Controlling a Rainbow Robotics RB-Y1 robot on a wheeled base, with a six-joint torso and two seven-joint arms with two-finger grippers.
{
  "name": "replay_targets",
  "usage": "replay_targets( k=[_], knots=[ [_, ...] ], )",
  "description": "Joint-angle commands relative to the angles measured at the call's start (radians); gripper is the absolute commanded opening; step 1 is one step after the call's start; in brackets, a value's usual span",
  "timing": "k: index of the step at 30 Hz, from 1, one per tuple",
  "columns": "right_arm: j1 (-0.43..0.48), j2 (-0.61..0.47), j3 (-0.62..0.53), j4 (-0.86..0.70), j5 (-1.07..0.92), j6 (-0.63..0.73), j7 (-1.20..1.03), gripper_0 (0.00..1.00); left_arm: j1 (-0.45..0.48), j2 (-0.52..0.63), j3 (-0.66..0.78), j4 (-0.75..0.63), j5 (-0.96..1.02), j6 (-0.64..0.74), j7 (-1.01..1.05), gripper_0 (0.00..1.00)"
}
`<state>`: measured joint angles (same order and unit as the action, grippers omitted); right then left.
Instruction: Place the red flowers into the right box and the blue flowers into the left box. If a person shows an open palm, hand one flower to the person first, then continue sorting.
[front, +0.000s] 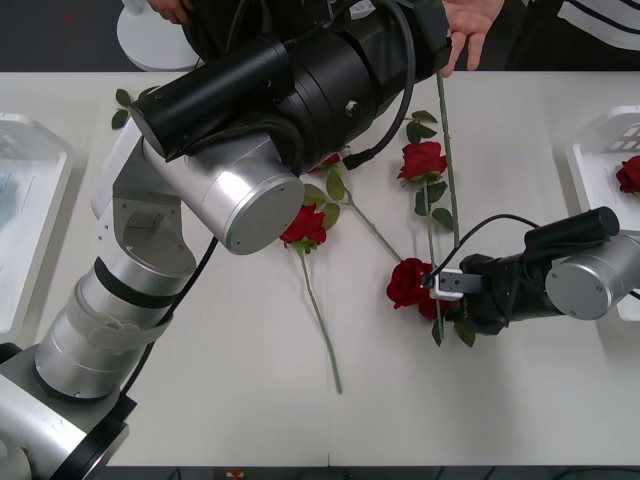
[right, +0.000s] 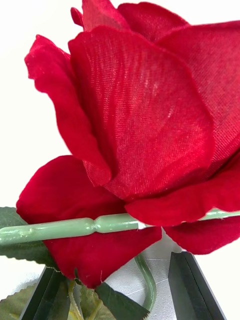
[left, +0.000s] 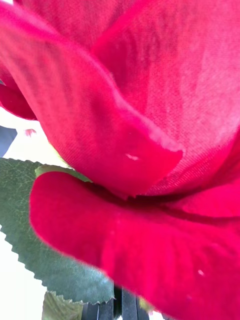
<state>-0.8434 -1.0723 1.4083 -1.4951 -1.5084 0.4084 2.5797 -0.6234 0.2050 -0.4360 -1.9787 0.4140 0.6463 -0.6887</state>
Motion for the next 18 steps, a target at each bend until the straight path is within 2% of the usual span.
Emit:
replay_targets(
  k=[1, 3, 6, 10, 18],
  knots=[
    [0.017, 0.063, 0.038, 0.076, 0.037, -0.010, -0.027, 0.55, -0.007, -0.024, -0.010, -0.037, -0.009, -0.014, -0.021, 0.00],
    [0.017, 0.072, 0.044, 0.095, 0.043, -0.019, -0.027, 0.43, -0.007, -0.024, -0.010, -0.037, -0.009, -0.014, -0.021, 0.00],
    [0.017, 0.091, 0.049, 0.124, 0.053, -0.026, -0.029, 0.19, -0.007, -0.024, -0.010, -0.037, -0.009, -0.014, -0.021, 0.00],
    [0.017, 0.095, 0.049, 0.134, 0.062, -0.030, -0.029, 0.00, -0.007, -0.024, -0.010, -0.037, -0.009, -0.014, -0.021, 0.00],
    [0.017, 0.084, 0.049, 0.139, 0.082, -0.013, -0.029, 0.00, -0.007, -0.024, -0.010, -0.037, -0.009, -0.014, -0.021, 0.00]
  ],
)
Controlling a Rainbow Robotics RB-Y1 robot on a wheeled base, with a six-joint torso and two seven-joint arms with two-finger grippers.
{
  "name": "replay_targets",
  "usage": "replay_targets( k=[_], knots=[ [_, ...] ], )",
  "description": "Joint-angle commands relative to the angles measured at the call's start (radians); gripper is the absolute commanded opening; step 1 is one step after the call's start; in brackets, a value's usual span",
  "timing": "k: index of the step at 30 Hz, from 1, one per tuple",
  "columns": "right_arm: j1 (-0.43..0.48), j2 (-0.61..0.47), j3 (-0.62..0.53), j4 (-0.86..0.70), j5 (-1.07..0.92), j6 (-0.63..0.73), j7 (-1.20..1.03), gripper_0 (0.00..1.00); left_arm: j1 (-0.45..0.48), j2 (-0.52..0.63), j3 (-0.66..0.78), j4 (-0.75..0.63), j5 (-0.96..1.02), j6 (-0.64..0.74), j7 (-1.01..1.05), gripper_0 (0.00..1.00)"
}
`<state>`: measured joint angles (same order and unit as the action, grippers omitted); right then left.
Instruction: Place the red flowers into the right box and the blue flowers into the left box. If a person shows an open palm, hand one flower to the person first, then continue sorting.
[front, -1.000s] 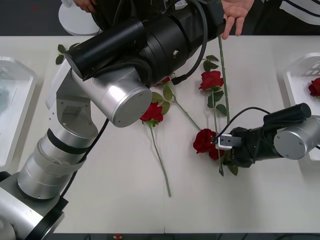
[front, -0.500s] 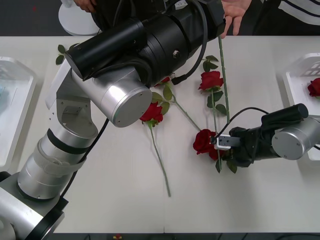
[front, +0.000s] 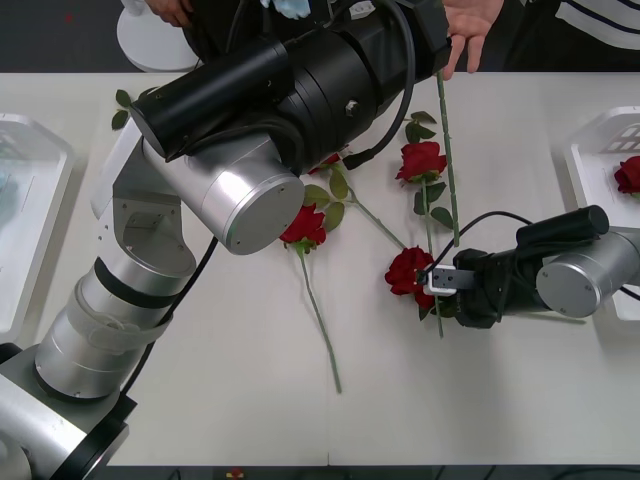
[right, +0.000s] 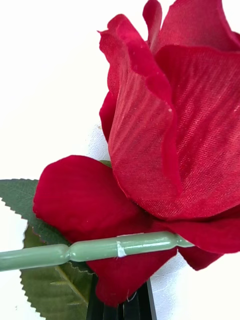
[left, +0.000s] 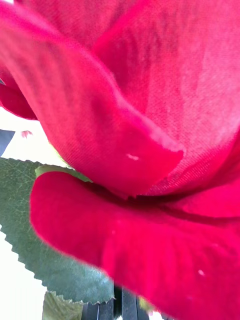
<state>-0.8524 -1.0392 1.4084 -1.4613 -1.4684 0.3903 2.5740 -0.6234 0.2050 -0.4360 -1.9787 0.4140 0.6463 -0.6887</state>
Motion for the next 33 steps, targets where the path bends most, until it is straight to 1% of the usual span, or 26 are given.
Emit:
replay_targets(
  k=[1, 5, 8, 10, 14, 17, 21, 27, 33],
  knots=[
    [0.026, 0.044, 0.050, 0.102, 0.043, 0.009, -0.023, 0.00, -0.007, -0.024, -0.010, -0.037, -0.009, -0.014, -0.021, 0.00],
    [0.026, -0.001, 0.050, 0.058, 0.054, 0.032, -0.023, 0.00, -0.007, -0.024, -0.010, -0.037, -0.009, -0.014, -0.021, 0.00],
    [0.023, -0.070, 0.050, -0.022, 0.060, 0.050, -0.026, 0.00, -0.007, -0.024, -0.010, -0.037, -0.009, -0.014, -0.021, 0.00],
    [0.023, -0.133, 0.050, -0.105, 0.062, 0.061, -0.029, 0.00, -0.007, -0.024, -0.010, -0.037, -0.009, -0.014, -0.021, 0.00],
    [0.023, -0.222, 0.050, -0.229, 0.066, 0.078, -0.032, 0.00, -0.007, -0.024, -0.010, -0.037, -0.009, -0.014, -0.021, 0.00],
    [0.024, -0.315, 0.052, -0.337, 0.079, 0.102, -0.031, 0.00, -0.007, -0.024, -0.010, -0.037, -0.009, -0.014, -0.021, 0.00],
    [0.023, -0.386, 0.067, -0.415, 0.089, 0.114, -0.034, 0.00, -0.007, -0.024, -0.010, -0.037, -0.009, -0.014, -0.021, 0.00],
    [0.023, -0.463, 0.133, -0.507, 0.105, 0.059, -0.029, 0.00, -0.007, -0.024, -0.010, -0.037, -0.009, -0.014, -0.021, 0.00],
    [0.024, -0.541, 0.227, -0.607, 0.102, -0.062, -0.034, 0.00, -0.007, -0.024, -0.010, -0.037, -0.009, -0.014, -0.021, 0.00]
  ],
)
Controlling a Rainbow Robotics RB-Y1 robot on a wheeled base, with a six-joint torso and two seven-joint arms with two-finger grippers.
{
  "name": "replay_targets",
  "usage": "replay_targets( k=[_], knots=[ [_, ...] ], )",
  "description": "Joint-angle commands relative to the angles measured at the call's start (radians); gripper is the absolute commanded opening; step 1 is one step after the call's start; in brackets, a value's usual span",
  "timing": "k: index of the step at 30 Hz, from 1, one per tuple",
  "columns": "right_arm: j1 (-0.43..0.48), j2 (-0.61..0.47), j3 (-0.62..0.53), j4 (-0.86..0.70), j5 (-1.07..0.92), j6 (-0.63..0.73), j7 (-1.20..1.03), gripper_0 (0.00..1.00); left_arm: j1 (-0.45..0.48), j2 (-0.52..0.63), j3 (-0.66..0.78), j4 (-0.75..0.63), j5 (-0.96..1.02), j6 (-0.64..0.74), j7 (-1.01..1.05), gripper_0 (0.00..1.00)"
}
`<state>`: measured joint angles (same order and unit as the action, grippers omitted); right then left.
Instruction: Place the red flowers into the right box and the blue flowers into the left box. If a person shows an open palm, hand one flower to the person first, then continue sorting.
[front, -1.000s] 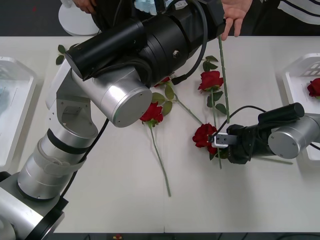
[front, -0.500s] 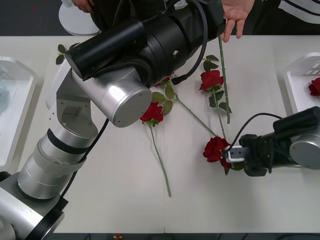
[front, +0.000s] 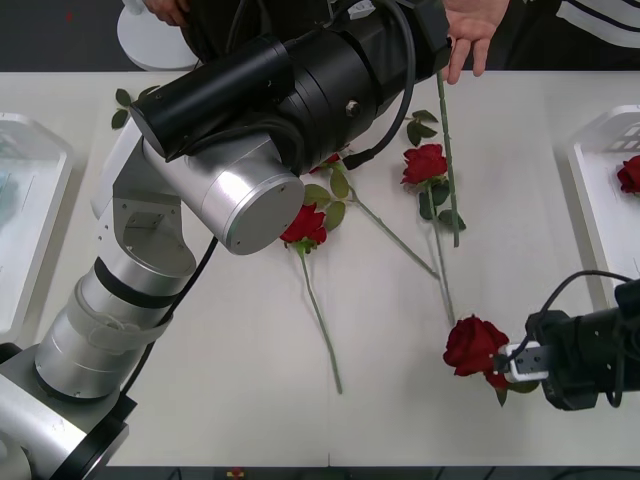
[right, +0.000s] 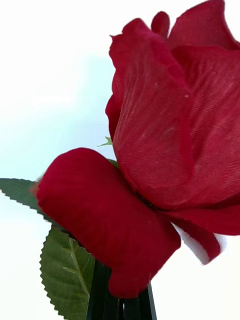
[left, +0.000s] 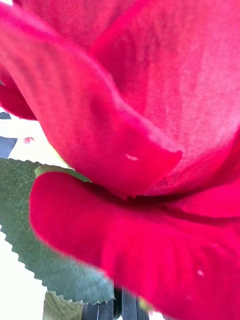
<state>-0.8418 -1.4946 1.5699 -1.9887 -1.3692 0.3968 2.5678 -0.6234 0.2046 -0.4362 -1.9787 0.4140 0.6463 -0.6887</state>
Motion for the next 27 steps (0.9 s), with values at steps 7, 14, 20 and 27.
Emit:
replay_targets(
  k=[7, 14, 20, 27],
  knots=[
    [0.012, -0.170, 0.058, -0.186, -0.027, -0.220, -0.116, 0.00, -0.007, -0.024, -0.010, -0.037, -0.009, -0.014, -0.021, 0.00],
    [0.012, -0.148, -0.080, -0.144, -0.110, -0.365, -0.374, 0.00, -0.007, -0.024, -0.010, -0.037, -0.009, -0.014, -0.021, 0.00],
    [0.012, -0.116, -0.203, -0.079, -0.255, -0.469, -0.532, 0.00, -0.007, -0.024, -0.010, -0.037, -0.009, -0.014, -0.021, 0.00],
    [0.012, -0.009, -0.360, 0.079, -0.398, -0.584, -0.687, 0.00, -0.007, -0.024, -0.010, -0.037, -0.009, -0.014, -0.021, 0.00]
  ],
)
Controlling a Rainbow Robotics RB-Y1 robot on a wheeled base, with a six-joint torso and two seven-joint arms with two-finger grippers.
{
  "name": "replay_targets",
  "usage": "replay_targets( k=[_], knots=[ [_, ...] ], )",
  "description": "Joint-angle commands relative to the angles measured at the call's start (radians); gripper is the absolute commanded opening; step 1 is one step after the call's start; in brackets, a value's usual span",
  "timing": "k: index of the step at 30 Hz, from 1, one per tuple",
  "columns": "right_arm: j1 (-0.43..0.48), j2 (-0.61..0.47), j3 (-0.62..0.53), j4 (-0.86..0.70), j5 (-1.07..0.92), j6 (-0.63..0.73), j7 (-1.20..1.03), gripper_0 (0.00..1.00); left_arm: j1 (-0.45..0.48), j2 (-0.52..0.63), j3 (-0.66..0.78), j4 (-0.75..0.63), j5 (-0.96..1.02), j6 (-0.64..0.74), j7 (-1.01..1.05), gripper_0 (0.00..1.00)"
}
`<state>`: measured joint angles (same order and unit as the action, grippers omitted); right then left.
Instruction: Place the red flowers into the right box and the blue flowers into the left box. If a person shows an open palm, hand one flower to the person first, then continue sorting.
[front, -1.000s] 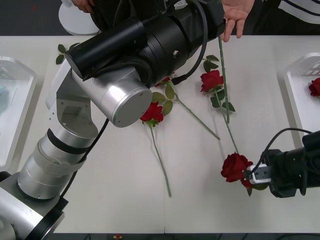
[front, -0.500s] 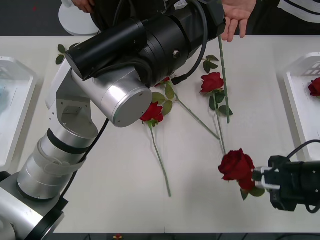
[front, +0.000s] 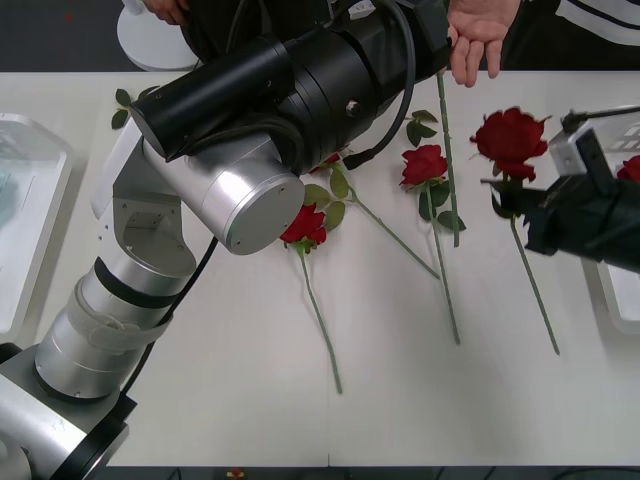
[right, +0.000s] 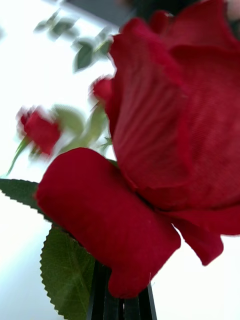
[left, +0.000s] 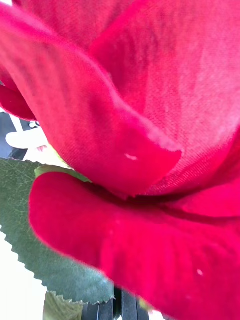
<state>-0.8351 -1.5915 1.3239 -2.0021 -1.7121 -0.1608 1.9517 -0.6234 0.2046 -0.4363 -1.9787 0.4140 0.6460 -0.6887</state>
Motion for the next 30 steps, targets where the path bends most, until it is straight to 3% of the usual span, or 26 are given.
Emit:
replay_targets(
  k=[1, 16, 30],
  knots=[
    [0.005, 0.113, -0.155, 0.129, -0.060, -0.026, -0.092, 0.00, -0.007, -0.024, -0.010, -0.037, -0.009, -0.014, -0.021, 0.00],
    [-0.024, 0.421, -0.672, 0.339, -0.035, 0.027, -0.134, 0.00, -0.007, -0.024, -0.010, -0.037, -0.009, -0.014, -0.021, 0.00],
    [-0.236, 0.647, -0.736, 0.594, 0.226, 0.053, -0.082, 0.00, -0.007, -0.024, -0.010, -0.037, -0.009, -0.014, -0.021, 0.00]
  ],
)
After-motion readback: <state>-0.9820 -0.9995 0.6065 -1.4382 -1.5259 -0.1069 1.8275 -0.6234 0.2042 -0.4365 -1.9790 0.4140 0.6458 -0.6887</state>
